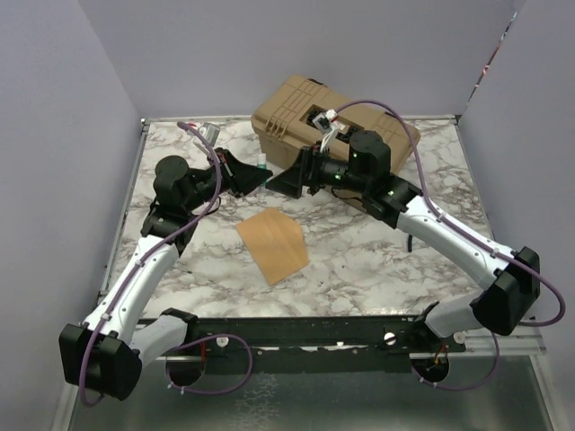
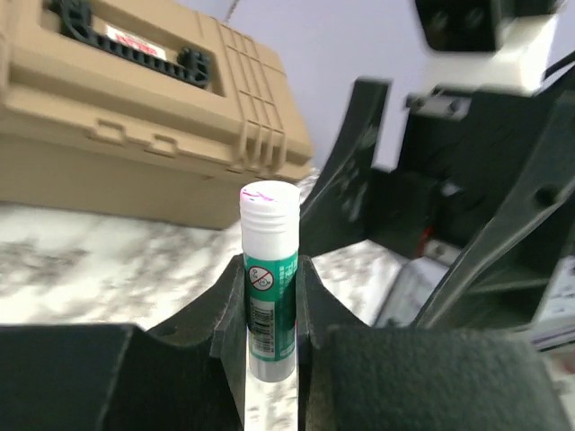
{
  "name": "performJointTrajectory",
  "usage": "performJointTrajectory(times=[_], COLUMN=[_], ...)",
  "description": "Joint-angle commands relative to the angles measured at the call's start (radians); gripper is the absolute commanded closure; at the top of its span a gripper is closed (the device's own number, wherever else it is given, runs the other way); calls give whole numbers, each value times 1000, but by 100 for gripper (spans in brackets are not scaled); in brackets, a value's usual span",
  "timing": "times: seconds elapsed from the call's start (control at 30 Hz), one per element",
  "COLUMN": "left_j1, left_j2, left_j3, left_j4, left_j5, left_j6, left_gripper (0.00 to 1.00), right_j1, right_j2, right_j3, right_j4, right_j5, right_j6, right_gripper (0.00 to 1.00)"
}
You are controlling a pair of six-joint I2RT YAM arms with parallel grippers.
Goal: Place the letter into the envelope and seal it
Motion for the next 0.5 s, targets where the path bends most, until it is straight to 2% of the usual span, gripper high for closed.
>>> performJointTrajectory(times=[0.0, 0.2, 0.47], left_j1=[-3, -3, -3], left_j2=[53, 65, 111], left_j3=[241, 302, 399], left_j4=[-360, -395, -402], left_j5=[18, 18, 83], left_j6=[517, 769, 821], left_gripper=[100, 100, 100], right_j1=[-7, -6, -7], right_j2=[11, 159, 253], right_j3=[224, 527, 688], right_j4=[-326, -555, -655], right_j5=[210, 176, 134], right_j6=[-85, -120, -124], right_gripper=[18, 23, 30])
